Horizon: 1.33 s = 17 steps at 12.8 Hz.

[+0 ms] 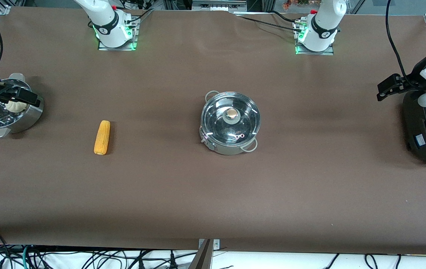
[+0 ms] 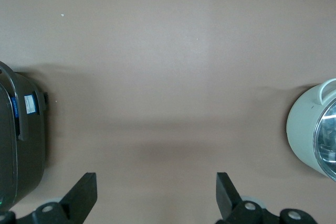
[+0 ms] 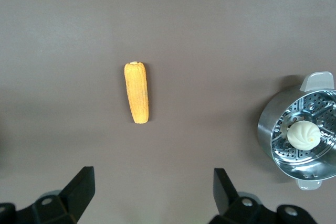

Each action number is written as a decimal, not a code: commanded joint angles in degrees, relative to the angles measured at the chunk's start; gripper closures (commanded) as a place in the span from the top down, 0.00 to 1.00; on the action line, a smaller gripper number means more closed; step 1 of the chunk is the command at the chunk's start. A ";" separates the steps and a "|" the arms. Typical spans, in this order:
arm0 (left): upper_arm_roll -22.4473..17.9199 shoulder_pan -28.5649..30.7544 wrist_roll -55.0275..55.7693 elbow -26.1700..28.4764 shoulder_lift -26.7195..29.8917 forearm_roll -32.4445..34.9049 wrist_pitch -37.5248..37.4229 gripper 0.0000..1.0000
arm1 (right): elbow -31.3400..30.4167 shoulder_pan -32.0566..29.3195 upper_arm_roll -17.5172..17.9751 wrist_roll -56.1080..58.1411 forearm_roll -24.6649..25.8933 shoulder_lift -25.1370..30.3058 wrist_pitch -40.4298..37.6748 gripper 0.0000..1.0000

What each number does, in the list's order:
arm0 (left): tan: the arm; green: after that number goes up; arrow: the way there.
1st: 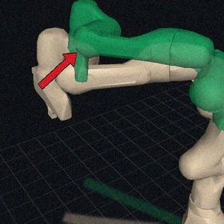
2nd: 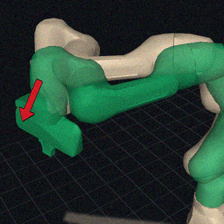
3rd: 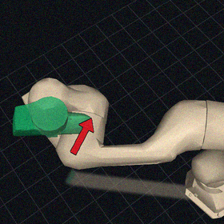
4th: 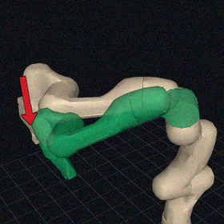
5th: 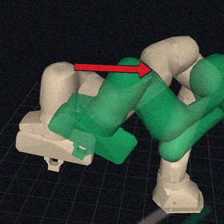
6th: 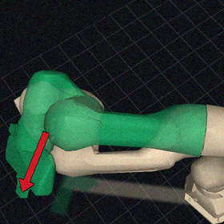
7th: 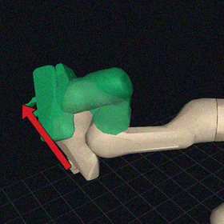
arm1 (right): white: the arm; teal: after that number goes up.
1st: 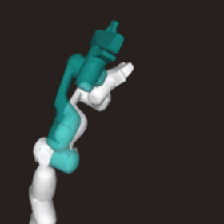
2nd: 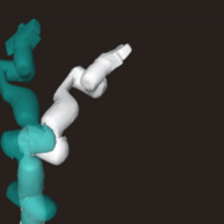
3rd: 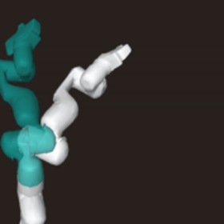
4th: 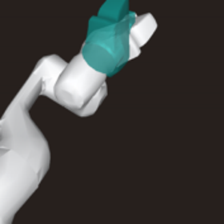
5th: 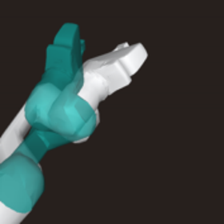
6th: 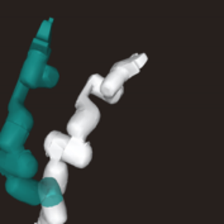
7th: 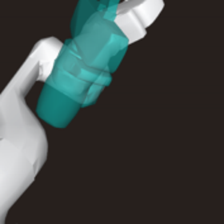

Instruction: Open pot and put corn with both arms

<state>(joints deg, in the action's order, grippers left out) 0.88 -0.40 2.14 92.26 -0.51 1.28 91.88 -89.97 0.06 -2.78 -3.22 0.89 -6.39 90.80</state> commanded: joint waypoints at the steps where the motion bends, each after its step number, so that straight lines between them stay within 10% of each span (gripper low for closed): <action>1: 0.08 0.05 -0.20 -0.59 0.07 -1.28 -0.21 1.00 | 0.94 0.03 0.14 0.93 -0.10 -0.02 -0.27 1.00; 17: 17.66 -7.76 12.34 -10.26 -18.73 -6.12 2.75 1.00 | -3.10 3.10 0.14 -0.21 -4.92 -12.75 16.05 1.00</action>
<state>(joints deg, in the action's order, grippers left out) 18.64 -5.30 10.11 85.16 -16.14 -4.53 92.87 -91.59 2.05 -2.55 -3.23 -2.07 -17.82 103.36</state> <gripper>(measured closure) 0.000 0.000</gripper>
